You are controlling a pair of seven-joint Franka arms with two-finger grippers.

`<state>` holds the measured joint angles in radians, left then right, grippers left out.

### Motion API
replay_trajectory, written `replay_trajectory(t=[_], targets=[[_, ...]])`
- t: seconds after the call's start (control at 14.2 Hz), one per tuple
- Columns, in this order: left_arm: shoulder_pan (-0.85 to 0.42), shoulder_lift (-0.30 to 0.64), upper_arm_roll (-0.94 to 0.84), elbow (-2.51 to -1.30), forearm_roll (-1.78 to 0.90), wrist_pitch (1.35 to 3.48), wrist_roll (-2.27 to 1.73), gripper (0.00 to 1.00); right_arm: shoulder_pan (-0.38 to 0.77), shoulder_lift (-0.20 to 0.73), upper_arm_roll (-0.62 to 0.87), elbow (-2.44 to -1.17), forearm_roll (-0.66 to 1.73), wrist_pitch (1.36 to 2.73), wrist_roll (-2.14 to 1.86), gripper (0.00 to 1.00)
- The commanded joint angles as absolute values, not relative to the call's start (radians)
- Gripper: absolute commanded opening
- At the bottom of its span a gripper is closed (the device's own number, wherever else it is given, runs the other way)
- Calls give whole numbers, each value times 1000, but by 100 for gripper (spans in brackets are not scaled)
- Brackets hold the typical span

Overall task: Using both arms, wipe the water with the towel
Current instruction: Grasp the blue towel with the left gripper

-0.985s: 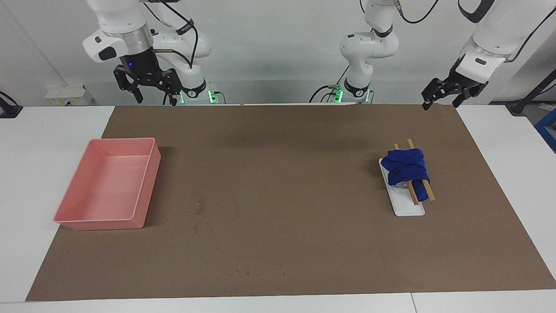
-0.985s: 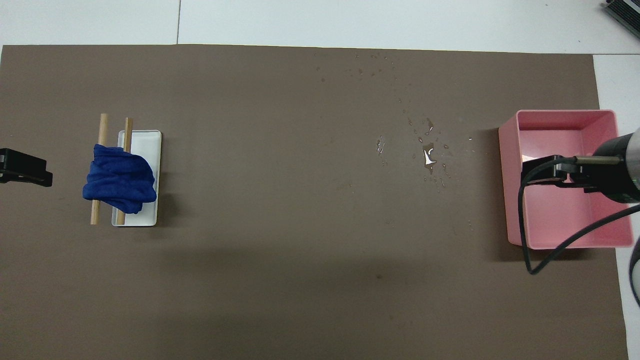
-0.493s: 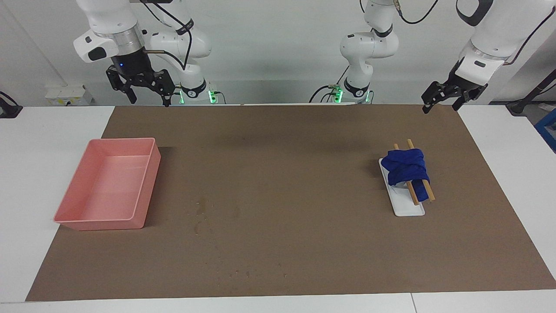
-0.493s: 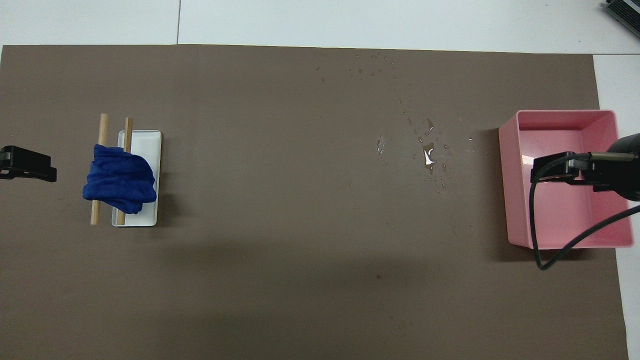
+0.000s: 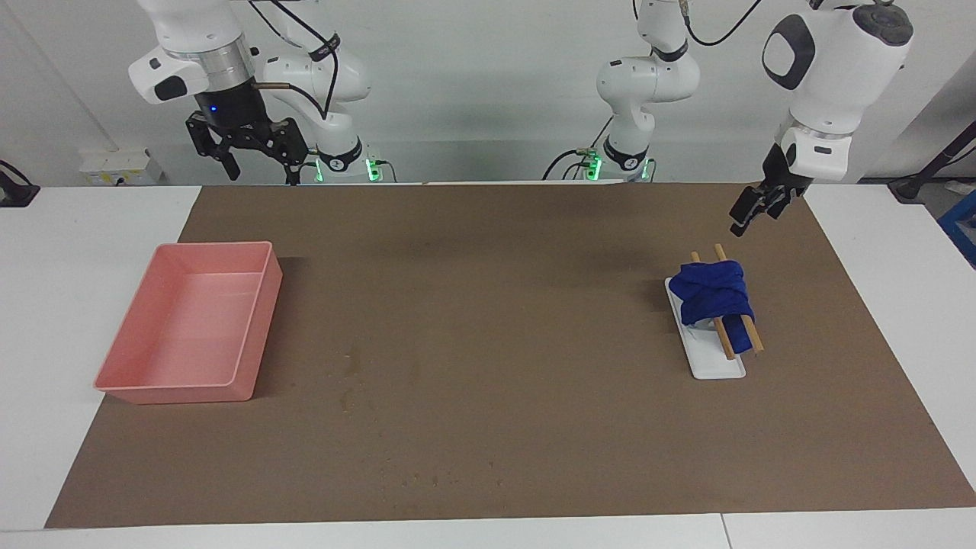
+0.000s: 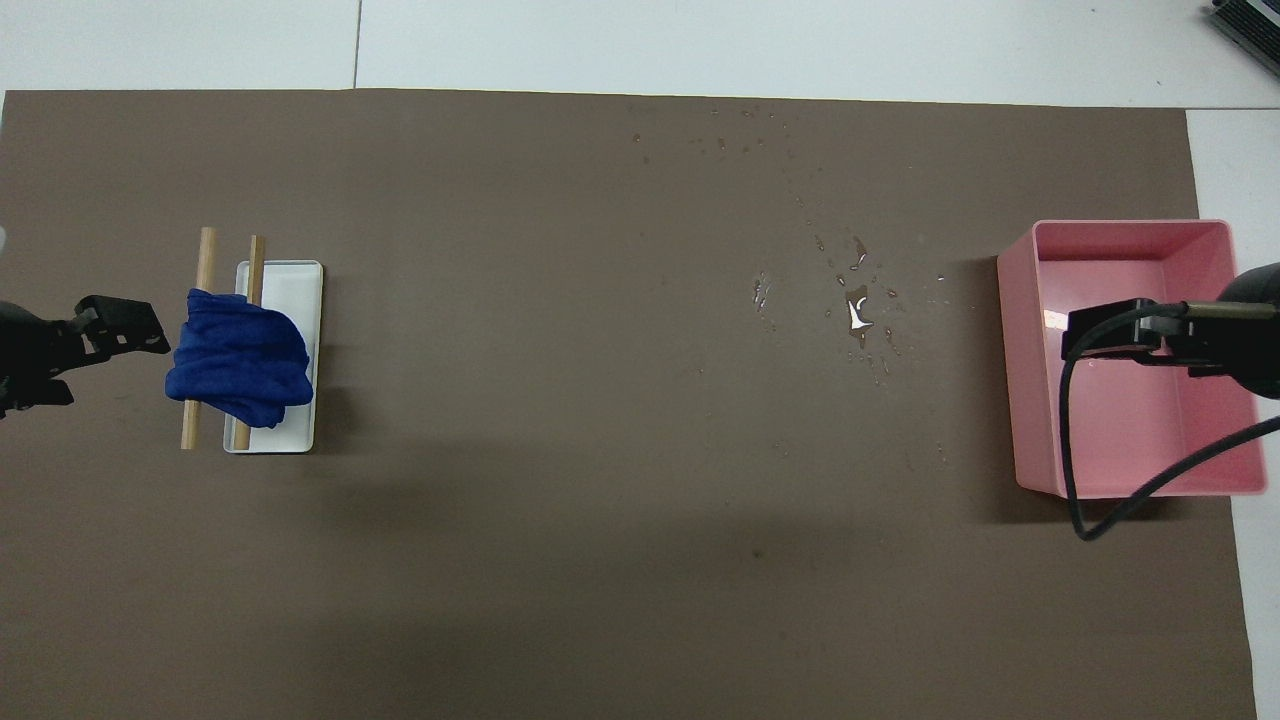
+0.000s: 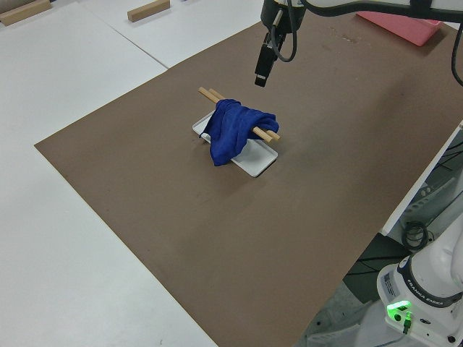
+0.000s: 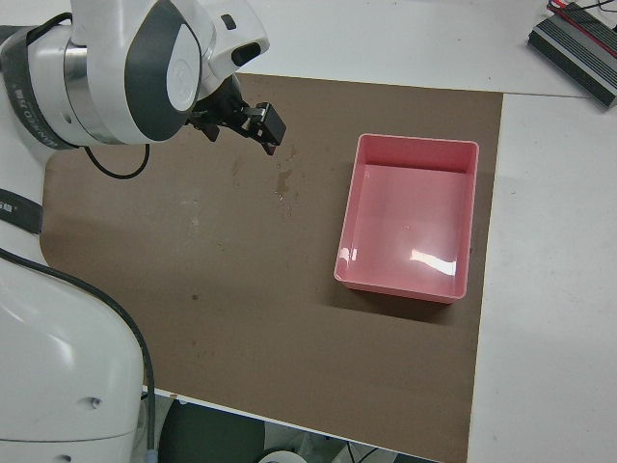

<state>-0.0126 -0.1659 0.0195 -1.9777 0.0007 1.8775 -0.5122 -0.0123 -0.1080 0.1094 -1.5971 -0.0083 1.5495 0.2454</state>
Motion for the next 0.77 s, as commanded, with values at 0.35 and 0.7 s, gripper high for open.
replay_trajectory(t=[0.35, 0.7], targets=[[-26, -198, 21, -2189, 18, 2060, -1130, 100, 83, 26, 26, -1450, -38, 1465, 227, 100], [-12, -146, 23, -2224, 18, 2236, -1198, 100, 74, 18, 26, -1463, -44, 1479, 232, 100]])
